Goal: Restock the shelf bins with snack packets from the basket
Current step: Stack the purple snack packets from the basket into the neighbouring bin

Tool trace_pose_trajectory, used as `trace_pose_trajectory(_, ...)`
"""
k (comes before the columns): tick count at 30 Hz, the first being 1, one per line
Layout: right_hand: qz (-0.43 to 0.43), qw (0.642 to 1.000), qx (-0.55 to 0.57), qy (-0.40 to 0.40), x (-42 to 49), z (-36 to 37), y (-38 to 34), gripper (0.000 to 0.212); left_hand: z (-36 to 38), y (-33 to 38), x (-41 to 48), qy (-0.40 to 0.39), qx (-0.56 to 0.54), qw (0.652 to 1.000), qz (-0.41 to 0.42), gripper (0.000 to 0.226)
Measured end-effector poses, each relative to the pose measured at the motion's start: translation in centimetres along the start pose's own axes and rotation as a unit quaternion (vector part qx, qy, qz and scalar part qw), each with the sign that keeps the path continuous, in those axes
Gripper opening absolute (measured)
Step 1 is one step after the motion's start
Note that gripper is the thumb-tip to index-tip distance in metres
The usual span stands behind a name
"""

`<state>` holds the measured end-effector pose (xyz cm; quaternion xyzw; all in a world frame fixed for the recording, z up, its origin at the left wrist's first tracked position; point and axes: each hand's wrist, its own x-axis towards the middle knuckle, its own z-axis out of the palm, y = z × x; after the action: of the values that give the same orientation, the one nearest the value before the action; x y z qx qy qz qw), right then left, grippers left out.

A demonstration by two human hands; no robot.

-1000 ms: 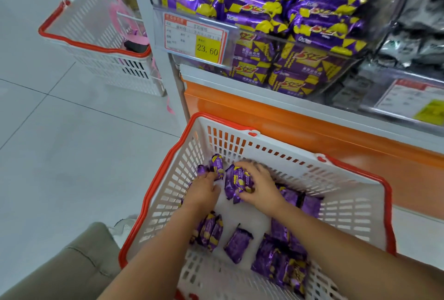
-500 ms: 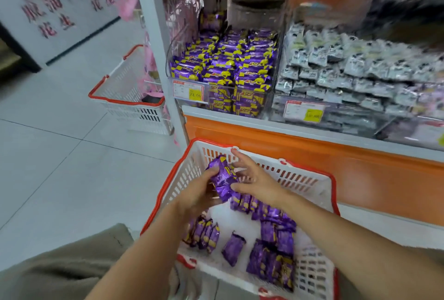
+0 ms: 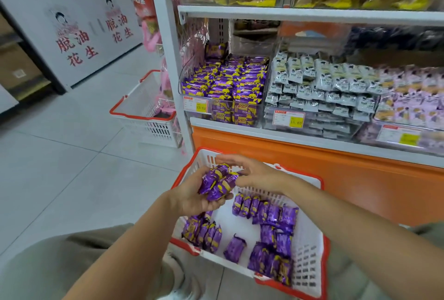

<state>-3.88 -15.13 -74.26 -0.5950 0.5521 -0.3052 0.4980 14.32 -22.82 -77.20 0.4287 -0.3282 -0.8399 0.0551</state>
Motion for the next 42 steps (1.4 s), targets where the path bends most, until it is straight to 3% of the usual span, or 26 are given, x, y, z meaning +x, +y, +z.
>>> trace_pose_trajectory(4,0.027,0.998,-0.045,-0.047,-0.2,-0.5,-0.3,0.077,0.4,0.6,-0.7,-0.051,0.010,0.998,-0.023,0.066)
trace_pose_trajectory(11,0.058,0.998,0.015,-0.013,-0.5,-0.7,-0.7,0.050,1.1,1.2,-1.2,-0.057,0.081,0.995,-0.031,0.080)
trace_pose_trajectory(13,0.066,0.998,0.024,0.001,-0.5,-1.0,-0.7,0.051,1.4,1.4,-1.4,-0.013,0.149,0.989,-0.002,0.075)
trace_pose_trajectory(16,0.082,0.996,0.021,0.013,-1.0,-1.7,-0.9,0.042,1.0,1.9,-1.1,0.046,0.244,0.963,0.105,0.065)
trace_pose_trajectory(19,0.090,0.996,0.018,0.023,-1.3,-2.2,-0.9,0.030,0.7,2.0,-1.3,0.021,0.267,0.949,0.164,0.065)
trace_pose_trajectory(24,0.090,0.993,0.062,0.047,-0.5,-2.1,-0.1,0.041,1.6,1.1,-1.3,-0.045,0.294,0.940,0.169,0.037)
trace_pose_trajectory(30,0.069,0.979,0.166,0.096,-0.4,-1.5,0.3,0.045,1.9,0.4,-0.7,-0.026,0.243,0.954,0.173,0.072)
trace_pose_trajectory(34,0.086,0.983,0.151,0.054,-0.8,-1.6,1.3,0.071,1.2,0.6,-0.5,0.004,0.185,0.962,0.200,0.074)
trace_pose_trajectory(38,0.077,0.990,0.108,0.053,-0.8,-1.3,1.1,0.055,0.8,0.9,-0.8,0.019,0.180,0.961,0.211,0.079)
trace_pose_trajectory(42,0.031,0.993,0.061,0.093,-0.3,-1.2,0.3,0.050,0.7,1.2,-1.2,0.049,0.193,0.956,0.215,0.114)
